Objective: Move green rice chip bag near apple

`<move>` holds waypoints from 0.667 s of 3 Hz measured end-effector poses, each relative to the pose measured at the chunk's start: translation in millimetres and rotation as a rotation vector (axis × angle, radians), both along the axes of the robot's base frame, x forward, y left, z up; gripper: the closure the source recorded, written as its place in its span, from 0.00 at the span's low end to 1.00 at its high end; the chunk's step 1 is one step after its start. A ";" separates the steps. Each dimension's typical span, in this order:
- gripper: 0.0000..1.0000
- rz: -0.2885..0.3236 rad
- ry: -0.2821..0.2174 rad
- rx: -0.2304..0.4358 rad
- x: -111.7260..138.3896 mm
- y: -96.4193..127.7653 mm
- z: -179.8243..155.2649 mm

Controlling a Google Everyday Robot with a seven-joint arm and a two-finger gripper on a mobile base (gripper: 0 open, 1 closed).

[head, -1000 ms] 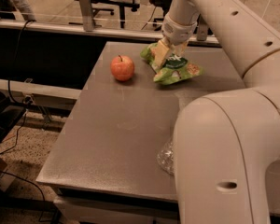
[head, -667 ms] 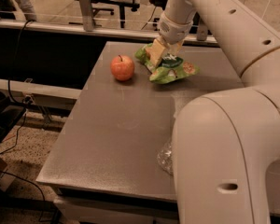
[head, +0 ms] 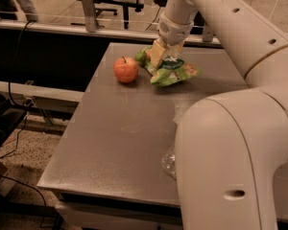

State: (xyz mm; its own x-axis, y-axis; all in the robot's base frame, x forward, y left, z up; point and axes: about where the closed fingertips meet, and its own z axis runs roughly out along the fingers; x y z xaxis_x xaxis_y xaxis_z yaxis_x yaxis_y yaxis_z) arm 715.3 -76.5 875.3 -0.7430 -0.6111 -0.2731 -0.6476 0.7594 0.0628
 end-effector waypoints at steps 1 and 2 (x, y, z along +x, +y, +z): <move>0.36 0.010 0.012 0.010 -2.6 5.8 -2.7; 0.13 0.025 0.011 0.013 -5.7 9.4 -4.9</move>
Offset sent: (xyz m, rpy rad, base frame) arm -0.0210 0.0074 -0.0027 0.0065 0.0276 0.0425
